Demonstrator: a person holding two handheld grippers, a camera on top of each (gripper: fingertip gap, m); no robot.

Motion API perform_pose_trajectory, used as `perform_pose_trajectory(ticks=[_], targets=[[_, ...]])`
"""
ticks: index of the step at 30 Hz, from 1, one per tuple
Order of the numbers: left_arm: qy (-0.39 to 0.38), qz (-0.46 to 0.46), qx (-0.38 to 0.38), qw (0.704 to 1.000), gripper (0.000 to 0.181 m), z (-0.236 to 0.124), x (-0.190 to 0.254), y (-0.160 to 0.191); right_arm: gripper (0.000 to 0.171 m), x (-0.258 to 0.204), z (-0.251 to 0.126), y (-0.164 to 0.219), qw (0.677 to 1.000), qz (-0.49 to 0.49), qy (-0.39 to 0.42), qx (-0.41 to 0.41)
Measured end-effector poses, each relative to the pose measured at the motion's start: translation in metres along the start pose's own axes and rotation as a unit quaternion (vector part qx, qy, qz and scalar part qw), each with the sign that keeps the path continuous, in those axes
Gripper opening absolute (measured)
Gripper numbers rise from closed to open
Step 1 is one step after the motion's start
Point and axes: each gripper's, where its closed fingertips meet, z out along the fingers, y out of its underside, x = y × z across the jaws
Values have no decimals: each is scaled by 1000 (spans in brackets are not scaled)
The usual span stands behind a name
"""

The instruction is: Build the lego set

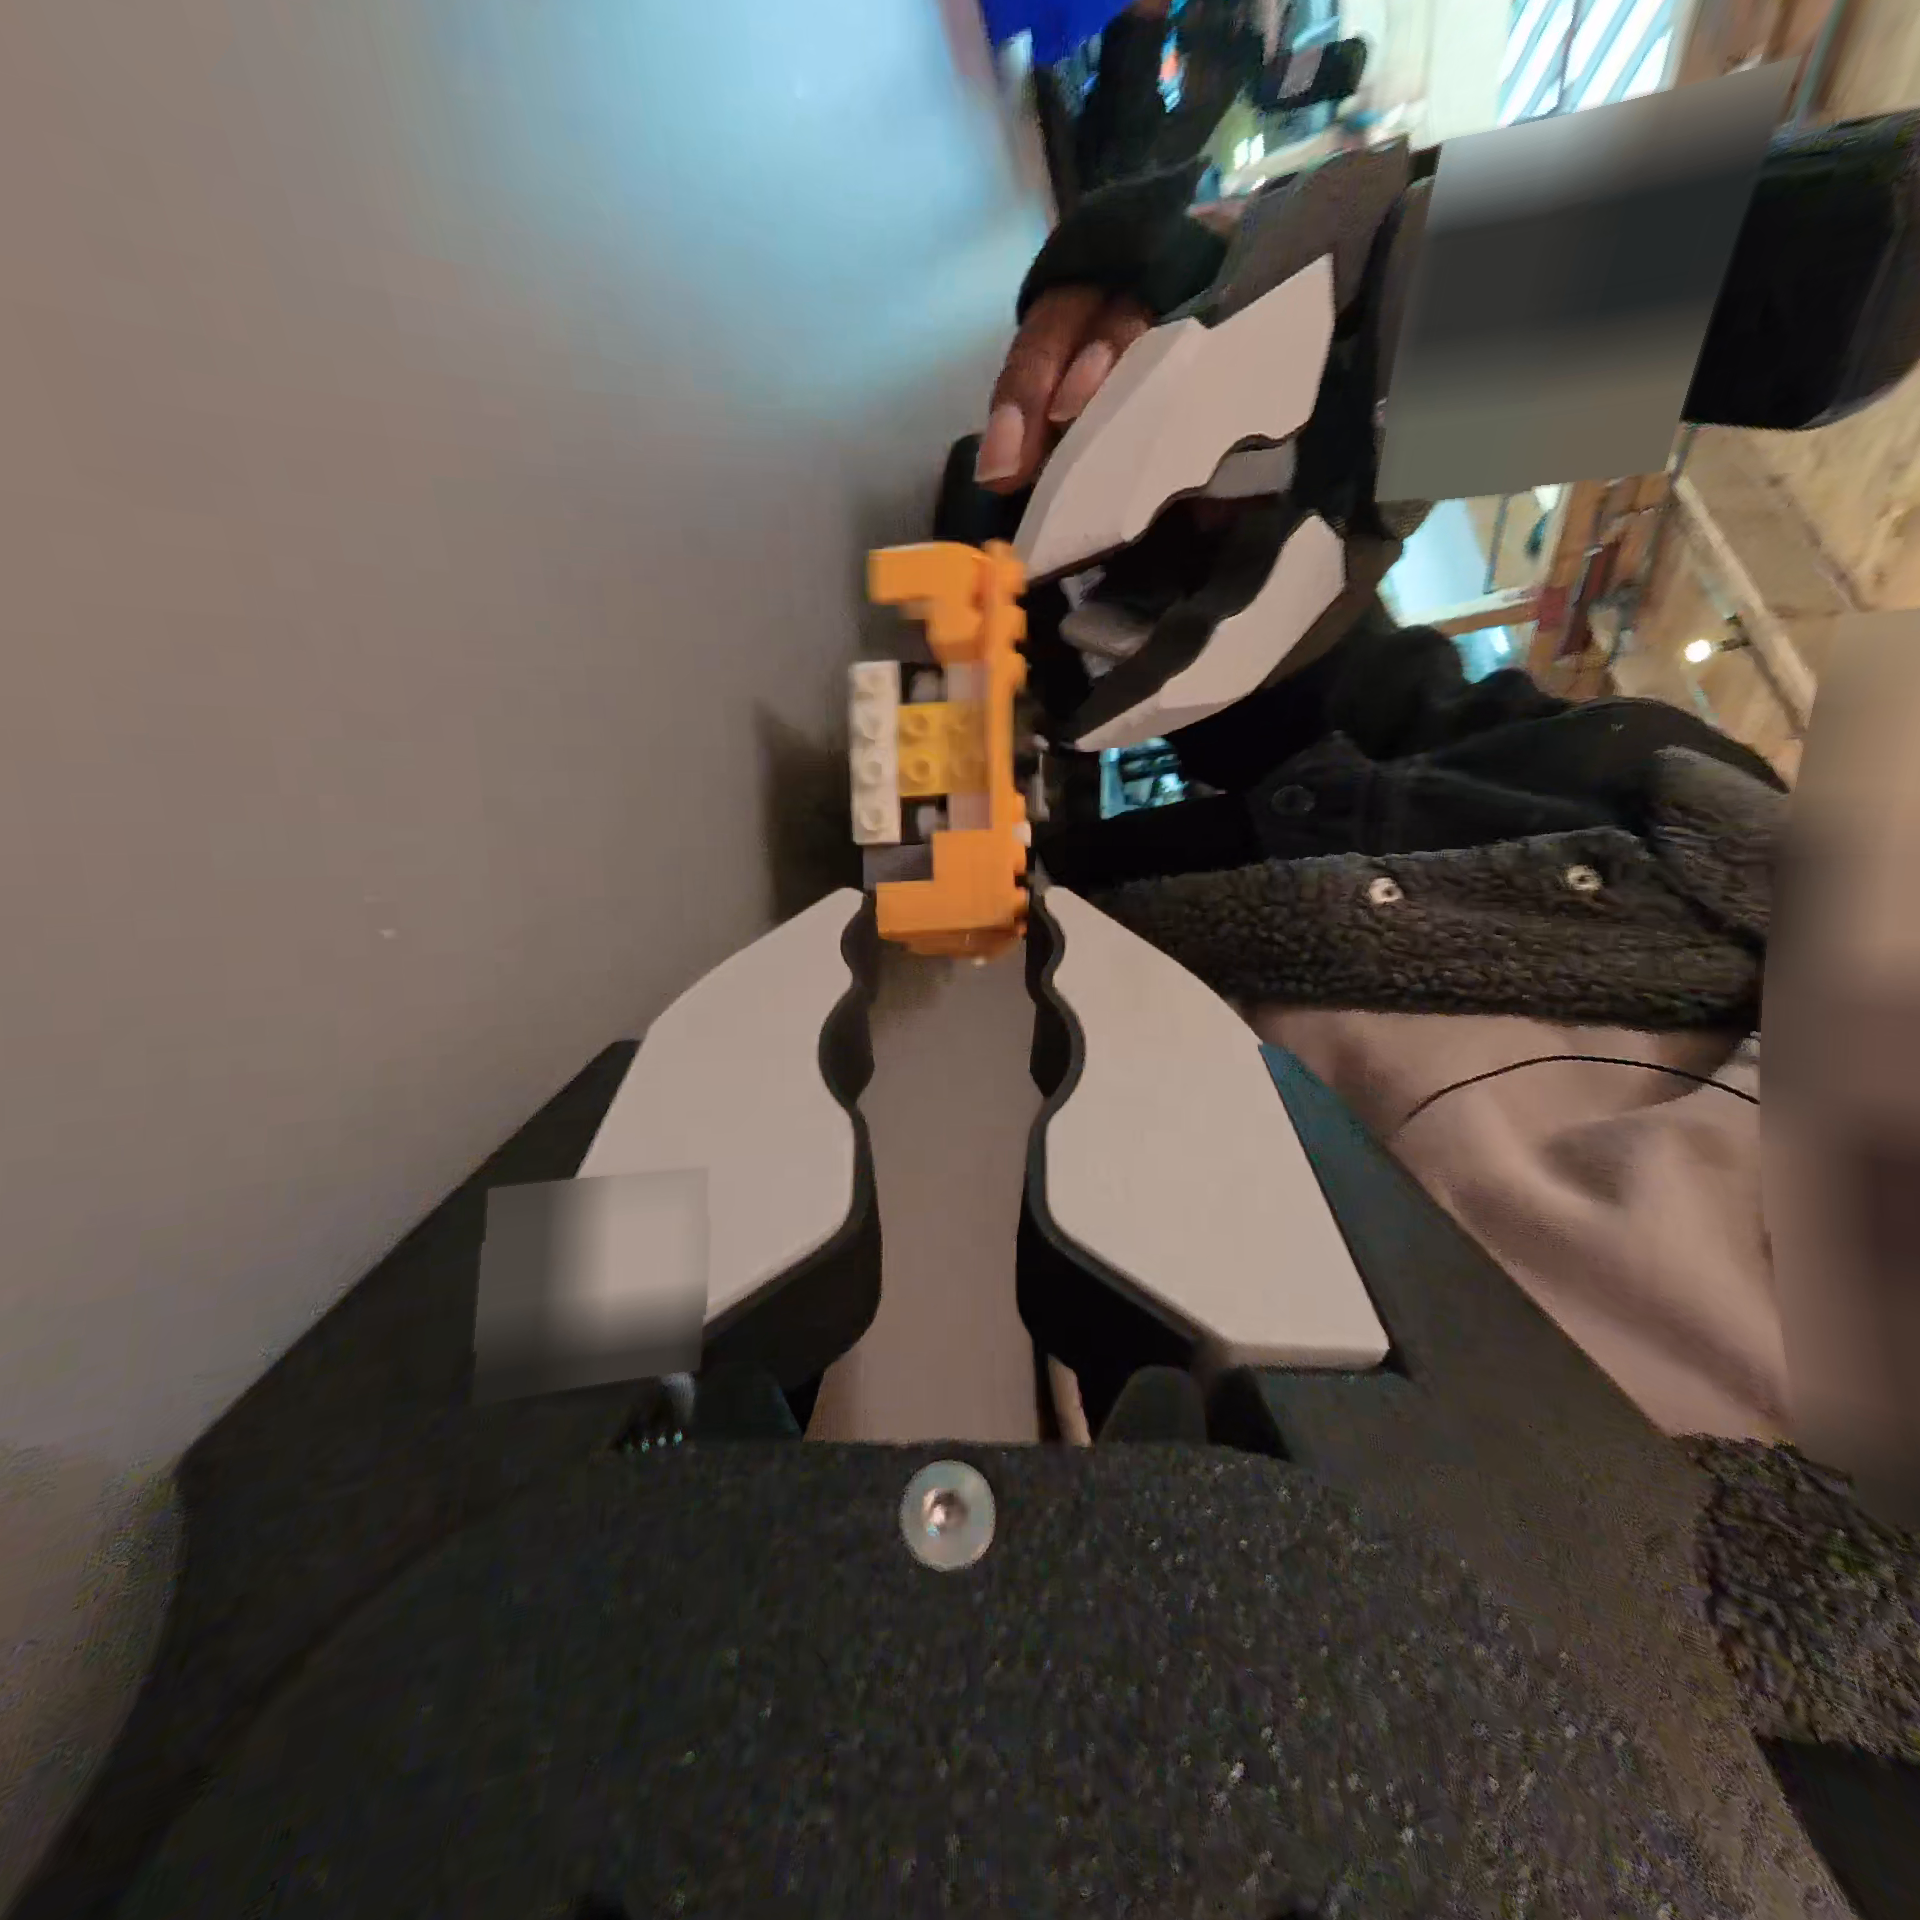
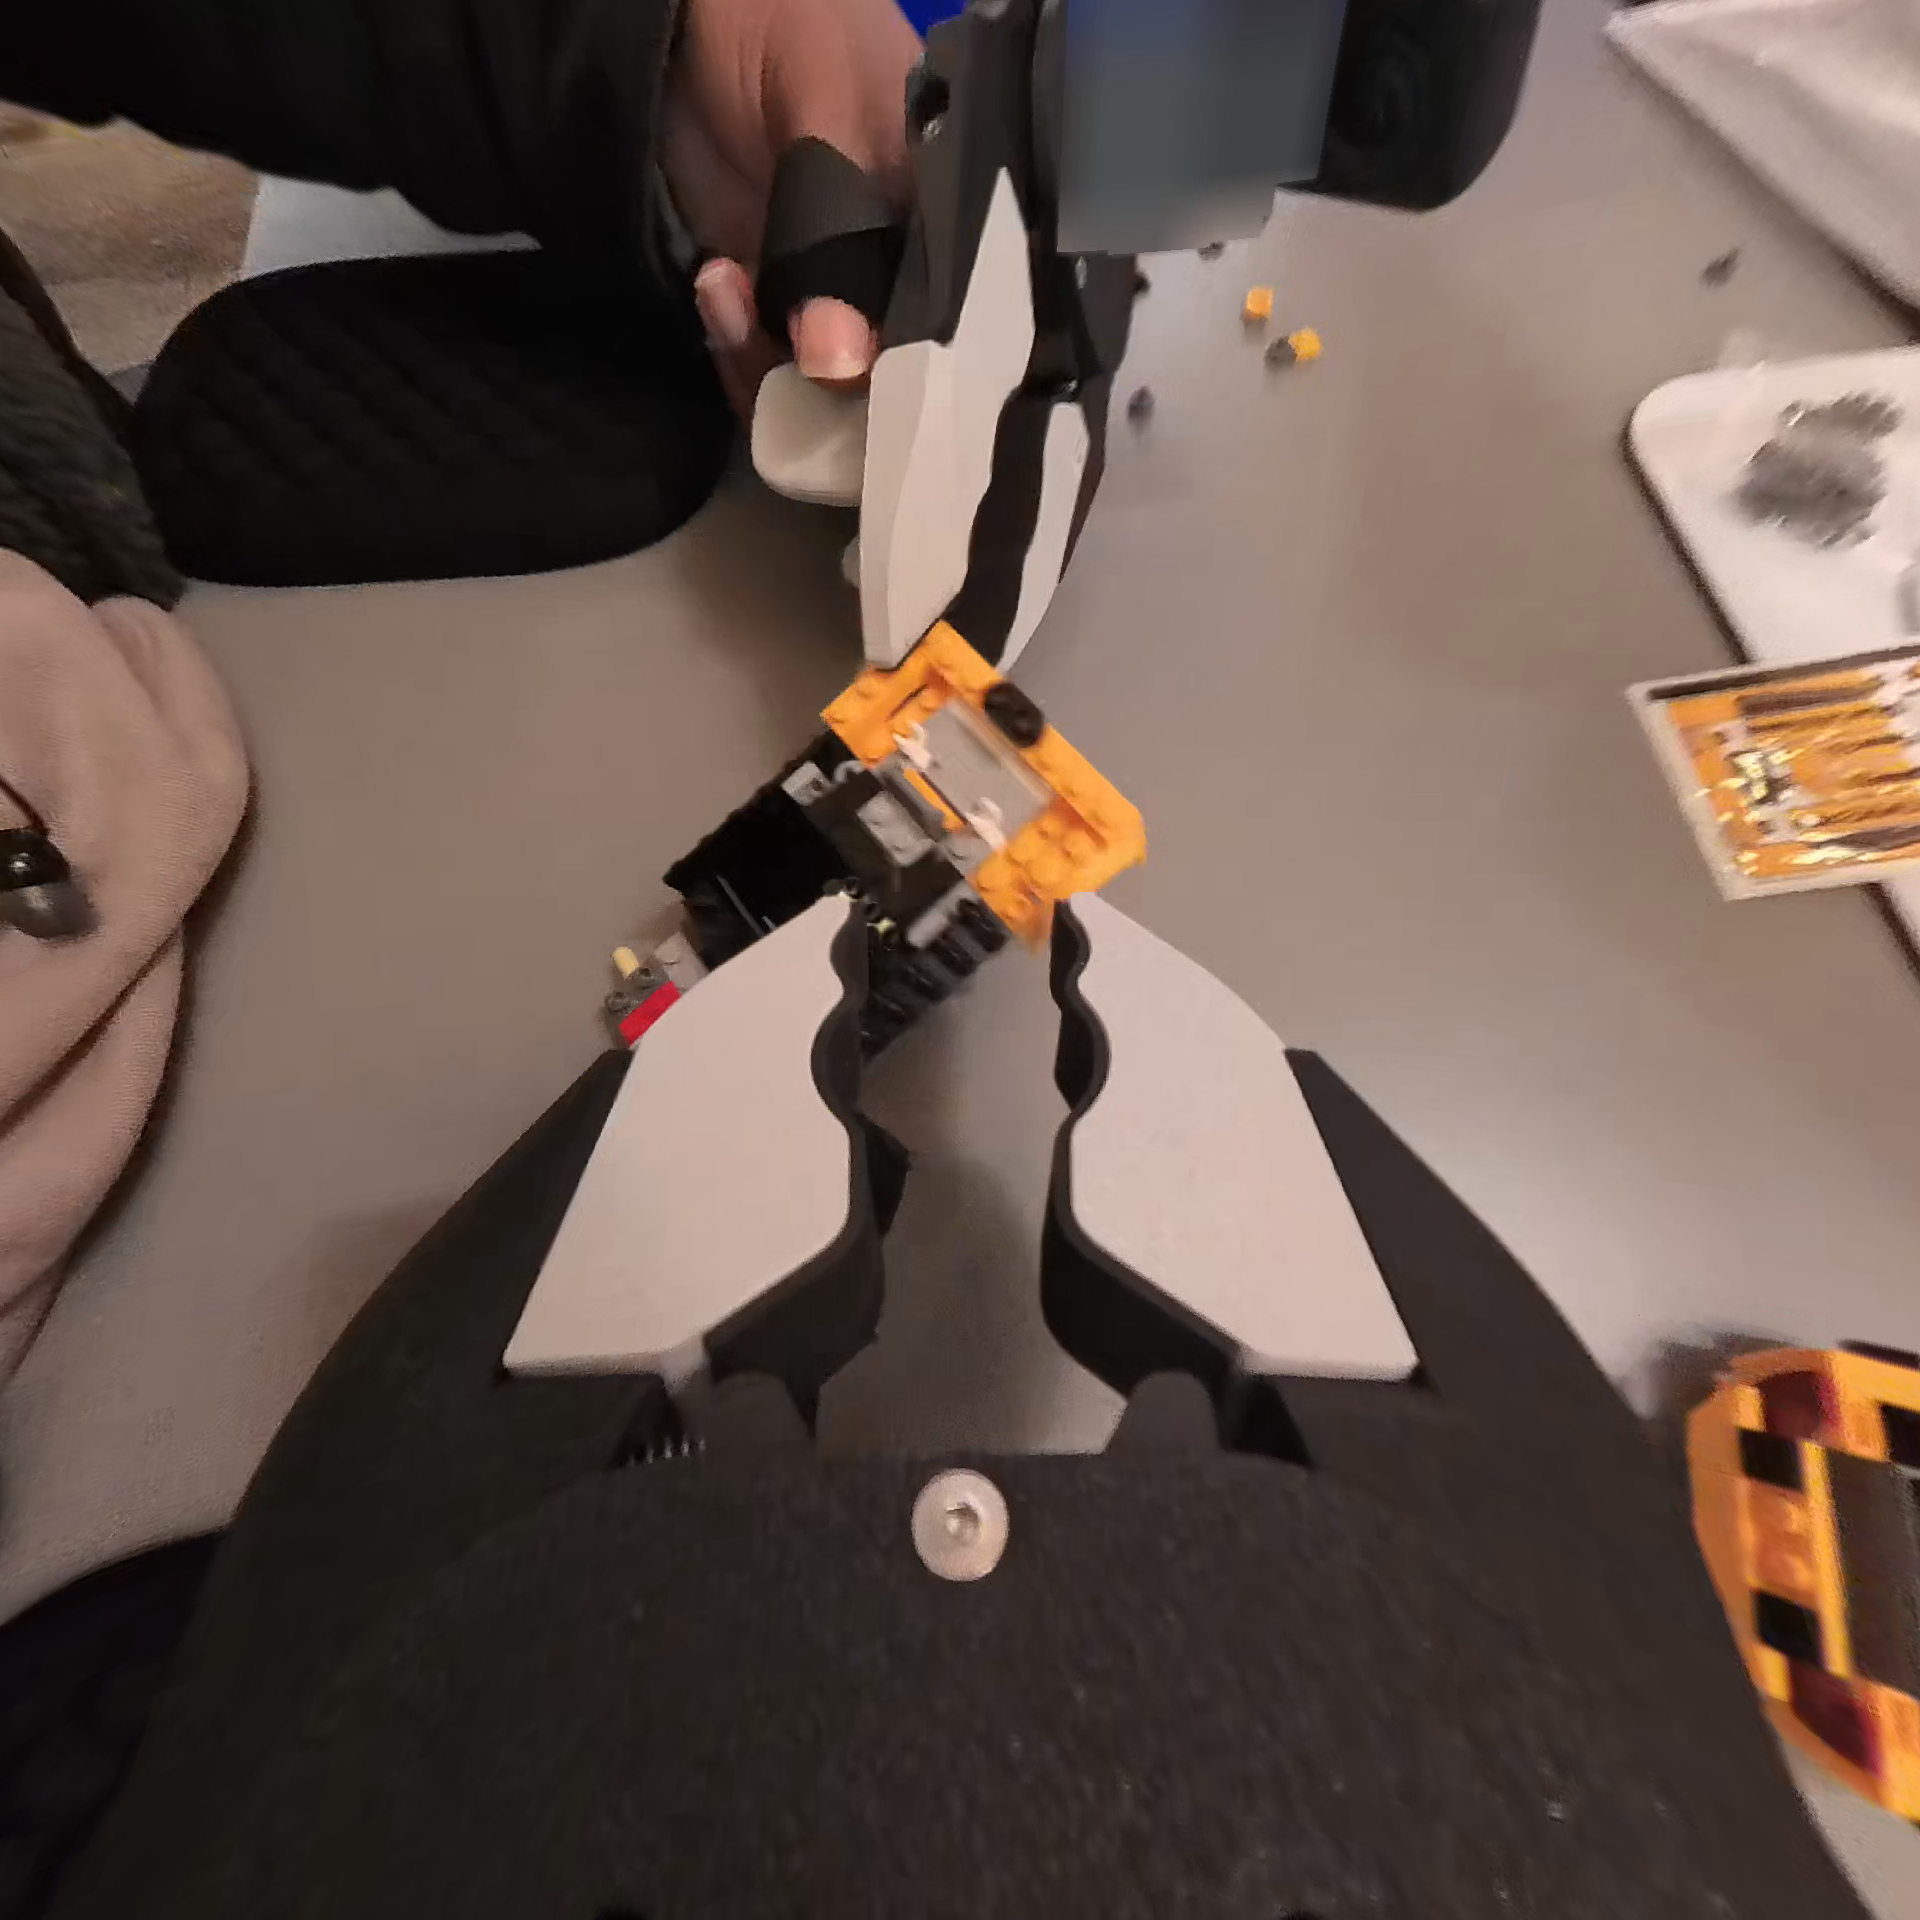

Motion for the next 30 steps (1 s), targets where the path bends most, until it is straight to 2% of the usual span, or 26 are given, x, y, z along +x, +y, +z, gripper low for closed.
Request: perform_pose_trajectory(ticks=[3, 7, 11, 14, 18, 20, 24, 30], targets=[[-23, 13, -22, 999, 25, 0, -5, -2, 29, -2, 5, 7, 1000, 17, -14, -15], [-103, 63, -27, 992, 30, -5, -17, -7, 28, -9, 10, 16, 998, 43, -36, -27], [-179, 127, -14, 976, 35, -16, -21, -10, 27, -4, 4, 9, 998, 45, -43, -10], [-213, 182, 4, 960, 38, -18, -17, -14, 26, 20, 0, -3, 1000, -4, -19, -24], [-248, 256, -10, 934, 47, -5, -22, -11, 24, 45, 15, -9, 988, -115, -46, -93], [-250, 275, -8, 928, 48, -2, -26, -11, 22, 49, 25, -5, 976, -143, -84, -143], [-237, 282, 1, 930, 38, -1, -27, -12, 20, 49, 38, 7, 951, -161, -147, -219], [-234, 300, -1, 925, 37, -1, -27, -11, 8, 42, 38, 8, 936, -160, -193, -249]])
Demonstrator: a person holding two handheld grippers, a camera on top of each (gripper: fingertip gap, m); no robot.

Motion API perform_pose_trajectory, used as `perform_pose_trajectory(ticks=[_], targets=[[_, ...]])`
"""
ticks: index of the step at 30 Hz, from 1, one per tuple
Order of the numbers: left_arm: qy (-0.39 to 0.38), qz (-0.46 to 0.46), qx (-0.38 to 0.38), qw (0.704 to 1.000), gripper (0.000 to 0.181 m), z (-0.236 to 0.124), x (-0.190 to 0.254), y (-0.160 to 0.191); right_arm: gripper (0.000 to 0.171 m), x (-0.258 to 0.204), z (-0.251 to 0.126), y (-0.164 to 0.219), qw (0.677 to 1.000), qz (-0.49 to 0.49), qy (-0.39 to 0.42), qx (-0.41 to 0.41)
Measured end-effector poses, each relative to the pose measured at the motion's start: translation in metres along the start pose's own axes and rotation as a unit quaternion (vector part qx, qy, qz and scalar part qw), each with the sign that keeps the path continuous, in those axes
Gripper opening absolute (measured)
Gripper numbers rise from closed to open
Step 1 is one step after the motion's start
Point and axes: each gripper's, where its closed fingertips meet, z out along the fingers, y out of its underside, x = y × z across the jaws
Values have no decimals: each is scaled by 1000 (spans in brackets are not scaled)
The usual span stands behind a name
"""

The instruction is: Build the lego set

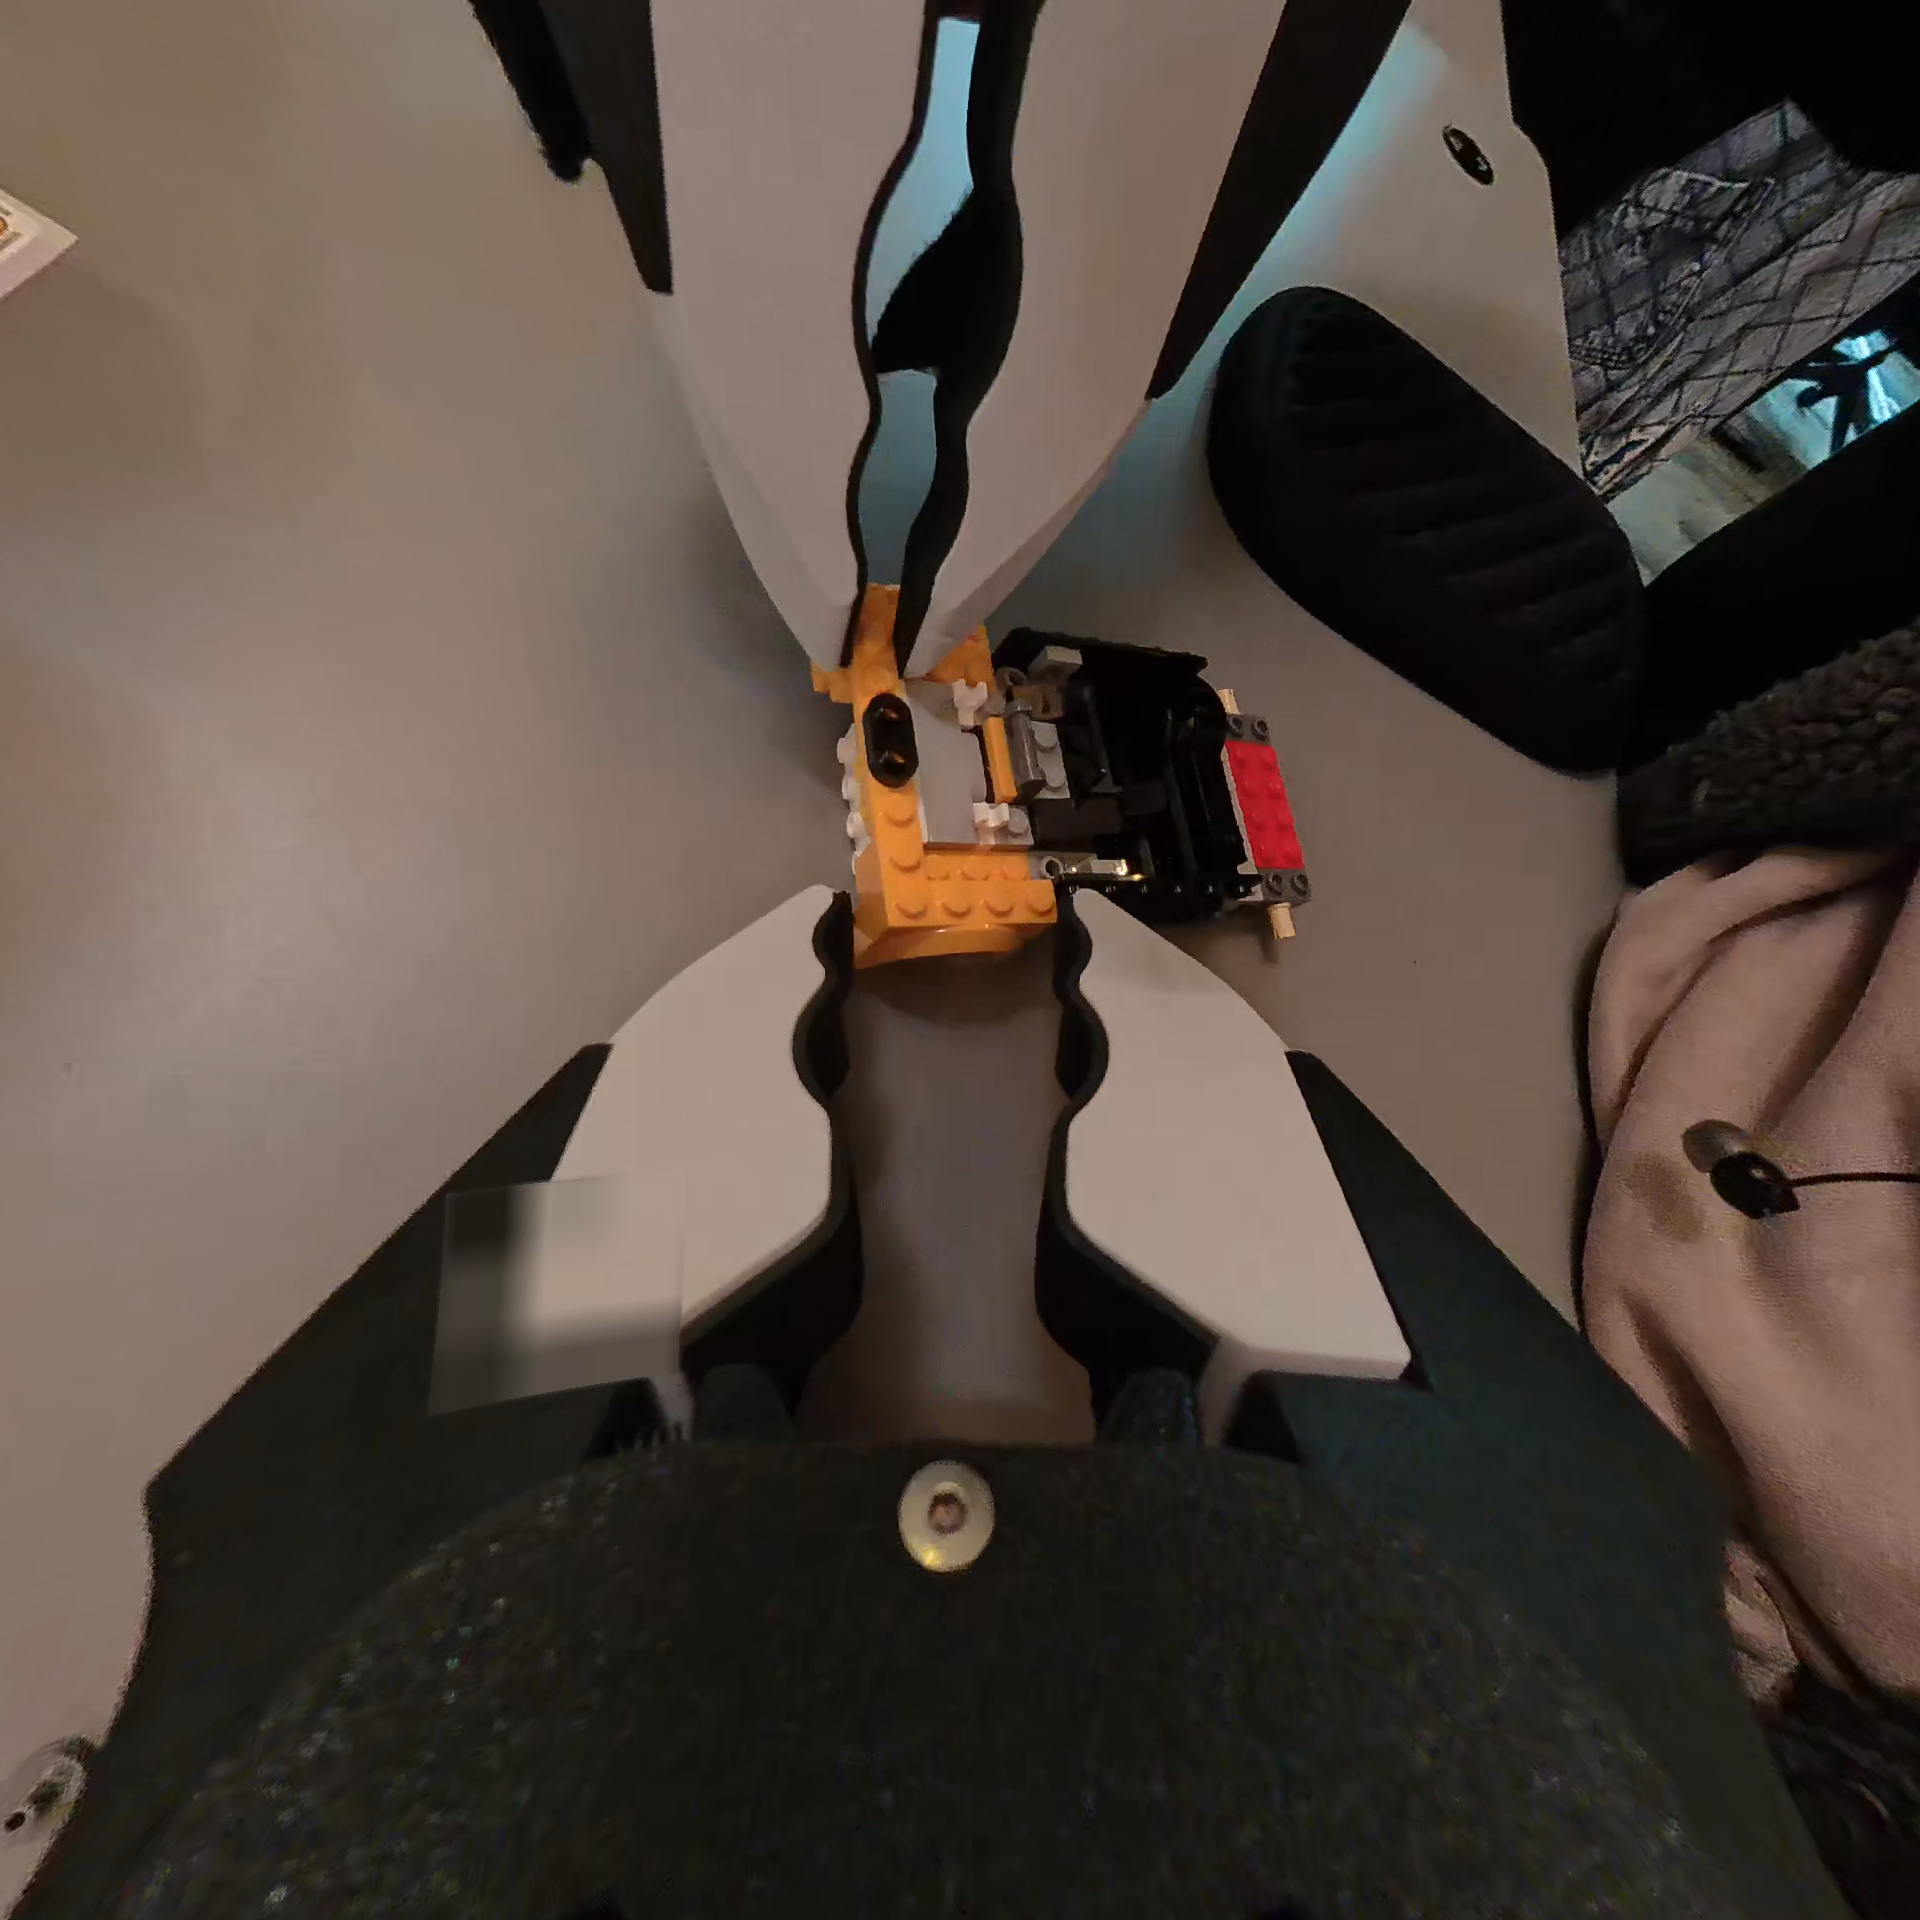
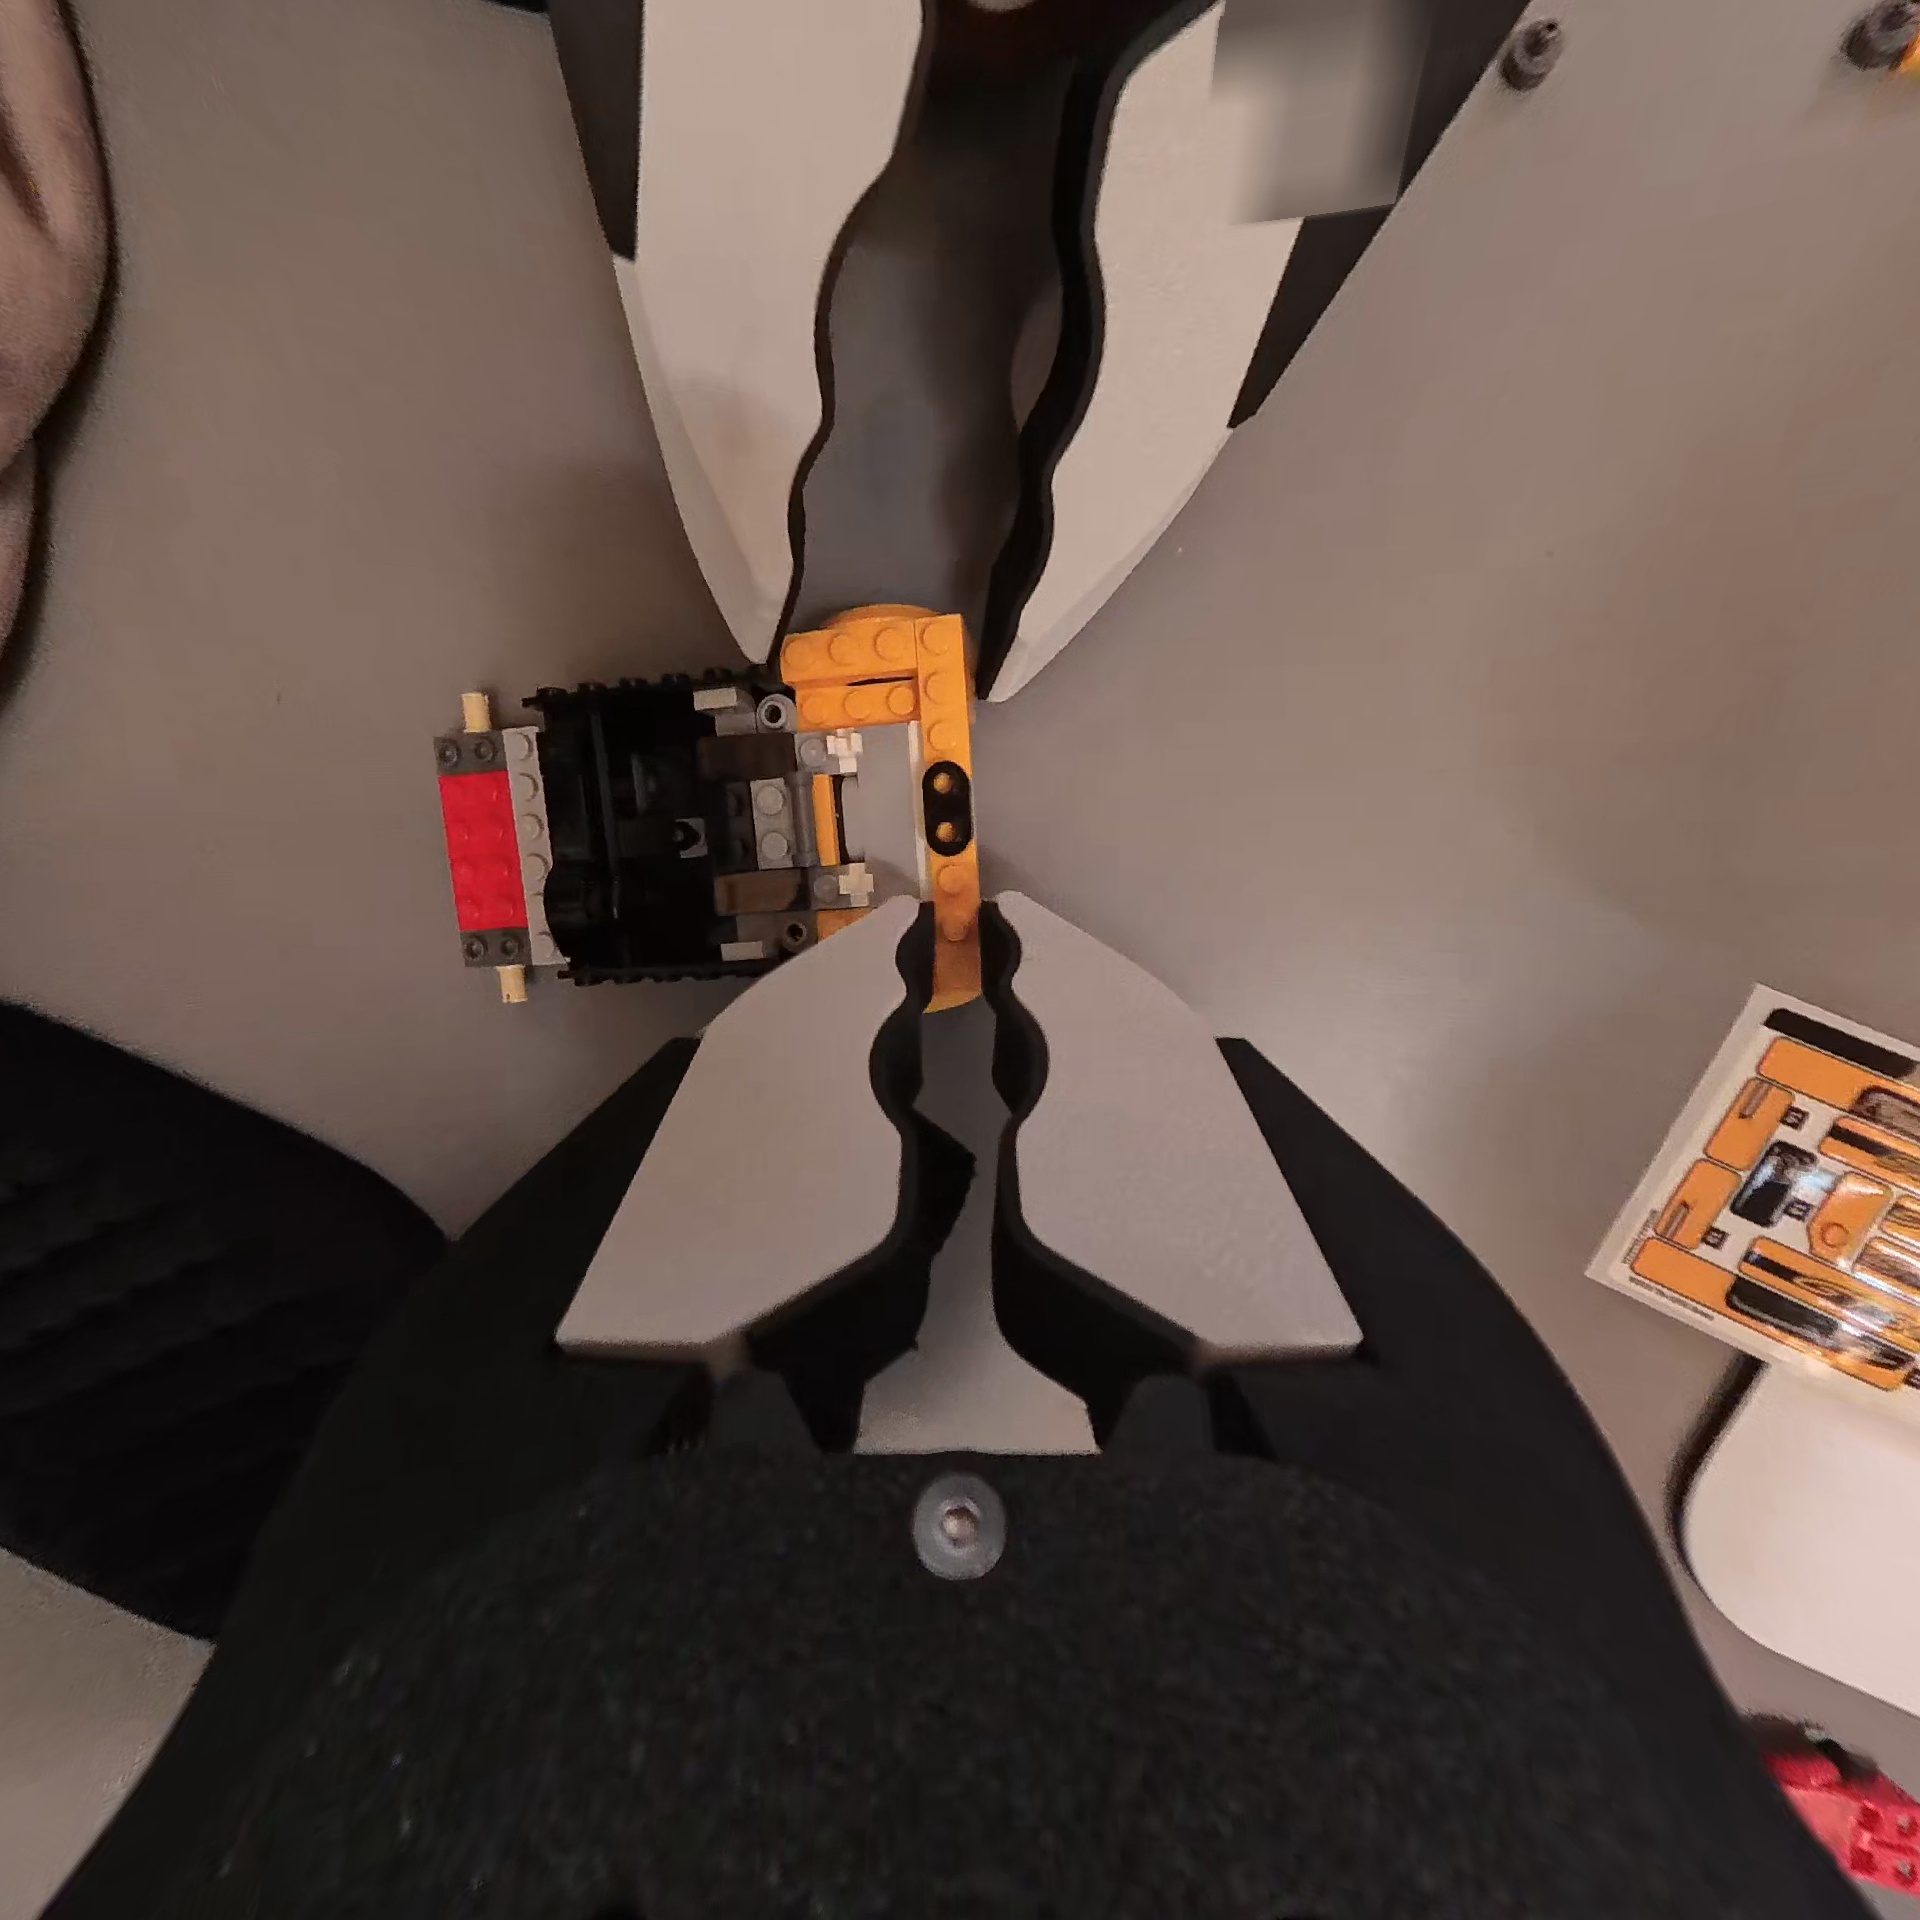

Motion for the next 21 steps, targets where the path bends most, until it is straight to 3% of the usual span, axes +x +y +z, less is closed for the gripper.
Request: perform_pose_trajectory(ticks=[16, 21], targets=[[15, -8, -11, 1000, 36, -1, 5, 3, 7, -7, -25, -20, 995, -58, 80, -9], [7, -3, 26, 1000, 42, -20, 5, -8, 7, 22, -41, 8, 989, 41, 142, 13]])
